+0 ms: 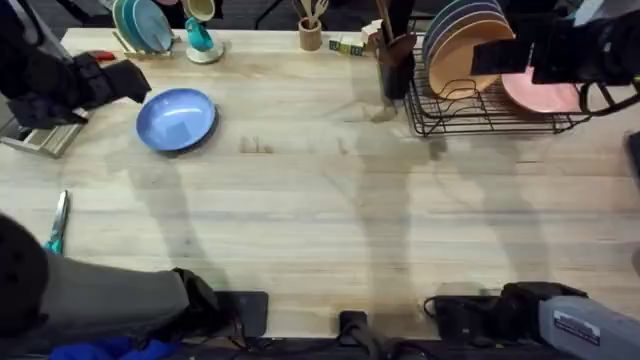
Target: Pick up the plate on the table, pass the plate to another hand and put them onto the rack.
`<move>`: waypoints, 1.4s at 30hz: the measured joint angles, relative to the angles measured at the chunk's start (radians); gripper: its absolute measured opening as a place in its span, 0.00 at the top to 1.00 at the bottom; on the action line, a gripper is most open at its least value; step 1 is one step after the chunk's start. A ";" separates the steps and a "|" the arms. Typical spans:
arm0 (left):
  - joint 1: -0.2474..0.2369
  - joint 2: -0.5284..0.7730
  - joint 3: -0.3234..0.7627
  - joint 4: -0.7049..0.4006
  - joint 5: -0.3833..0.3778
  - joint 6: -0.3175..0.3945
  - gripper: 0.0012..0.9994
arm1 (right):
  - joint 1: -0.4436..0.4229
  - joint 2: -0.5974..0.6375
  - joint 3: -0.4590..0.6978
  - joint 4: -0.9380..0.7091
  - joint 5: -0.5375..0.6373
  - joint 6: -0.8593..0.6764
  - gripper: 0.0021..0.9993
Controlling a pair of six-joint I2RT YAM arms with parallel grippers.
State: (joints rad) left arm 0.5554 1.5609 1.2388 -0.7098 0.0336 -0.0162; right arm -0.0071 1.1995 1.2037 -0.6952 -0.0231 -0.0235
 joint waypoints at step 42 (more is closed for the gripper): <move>0.010 0.303 0.008 0.079 0.042 -0.011 0.46 | 0.000 0.000 0.000 0.000 0.000 0.000 0.00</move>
State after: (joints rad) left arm 0.5655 1.8641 1.2464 -0.6309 0.0760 -0.0272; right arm -0.0071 1.1995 1.2037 -0.6952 -0.0231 -0.0234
